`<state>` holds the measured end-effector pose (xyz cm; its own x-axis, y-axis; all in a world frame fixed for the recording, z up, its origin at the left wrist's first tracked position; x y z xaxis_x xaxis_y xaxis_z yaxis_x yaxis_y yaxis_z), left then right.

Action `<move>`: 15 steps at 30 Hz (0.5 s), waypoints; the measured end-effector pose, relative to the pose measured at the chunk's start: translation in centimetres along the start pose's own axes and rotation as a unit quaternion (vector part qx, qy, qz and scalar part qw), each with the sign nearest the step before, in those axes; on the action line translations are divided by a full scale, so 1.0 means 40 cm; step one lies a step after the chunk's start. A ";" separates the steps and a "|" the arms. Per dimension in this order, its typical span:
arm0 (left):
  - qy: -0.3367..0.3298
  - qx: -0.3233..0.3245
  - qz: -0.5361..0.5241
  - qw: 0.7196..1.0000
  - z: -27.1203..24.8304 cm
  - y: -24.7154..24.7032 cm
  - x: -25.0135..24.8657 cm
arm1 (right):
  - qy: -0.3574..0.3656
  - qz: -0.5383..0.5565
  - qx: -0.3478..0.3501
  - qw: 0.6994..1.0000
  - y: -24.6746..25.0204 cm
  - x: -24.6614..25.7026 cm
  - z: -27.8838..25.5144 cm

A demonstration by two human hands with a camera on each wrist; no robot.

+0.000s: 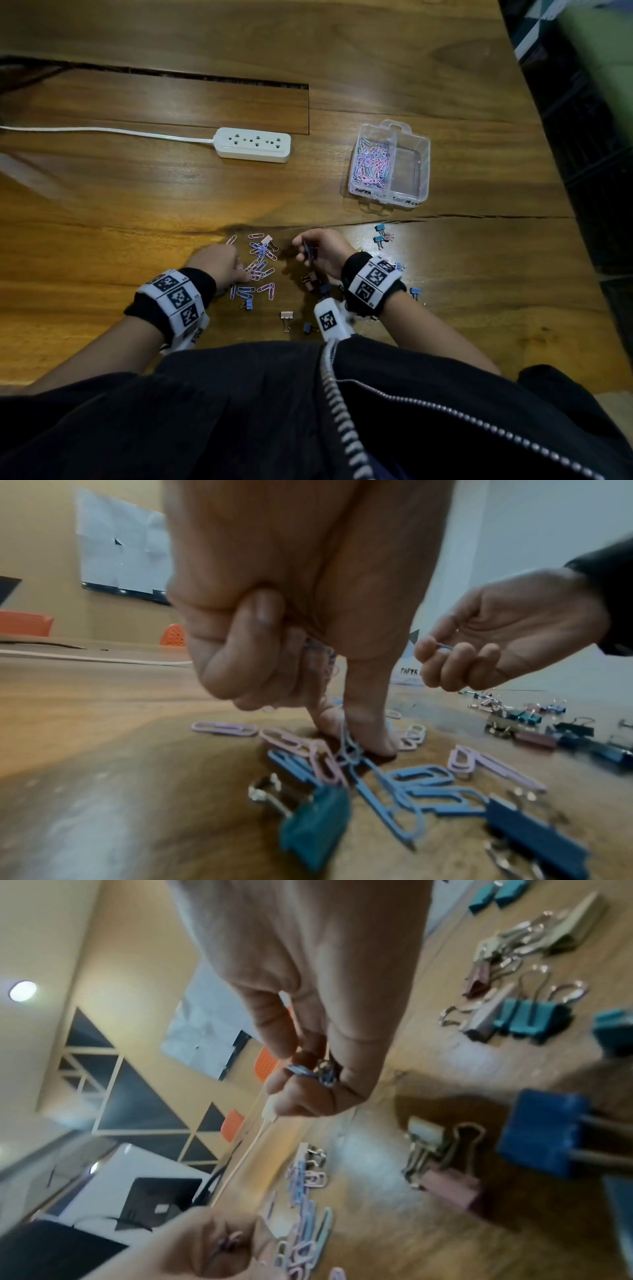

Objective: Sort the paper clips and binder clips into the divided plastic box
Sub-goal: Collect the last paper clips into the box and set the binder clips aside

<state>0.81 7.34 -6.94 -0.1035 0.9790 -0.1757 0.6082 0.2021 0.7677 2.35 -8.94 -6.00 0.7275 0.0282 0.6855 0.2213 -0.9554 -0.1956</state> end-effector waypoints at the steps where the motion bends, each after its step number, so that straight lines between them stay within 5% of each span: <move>1: -0.001 0.010 -0.007 1.000 0.003 -0.002 0.000 | -0.014 0.013 0.015 1.000 -0.008 -0.002 -0.002; 5: -0.023 0.059 -0.144 0.988 0.006 0.006 -0.001 | 0.036 -0.206 0.014 0.978 -0.046 -0.003 -0.010; 8: -0.041 0.108 -0.279 0.953 -0.002 0.024 -0.009 | 0.085 -0.461 0.030 0.883 -0.095 -0.013 -0.015; 11: -0.012 0.162 -0.501 0.850 -0.010 0.017 -0.016 | 0.112 -0.632 0.025 0.766 -0.119 -0.023 -0.006; 15: 0.002 0.168 -0.680 0.713 -0.013 -0.006 -0.020 | 0.142 -0.641 0.026 0.754 -0.137 -0.029 0.003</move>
<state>0.34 6.52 -6.66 -0.7799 -0.1171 -0.6149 0.0971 0.9478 -0.3036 0.37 -3.71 -5.80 -0.2715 0.8476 0.4559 0.6552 -0.1841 0.7327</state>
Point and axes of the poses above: each hand's wrist, its own z-axis towards the middle knuckle, its own y-axis out of the back of the hand, x = y × z, the point moved 8 cm from there along z, towards the middle knuckle, and after that the axes turned 1 degree about -z, right-handed, at the moved point
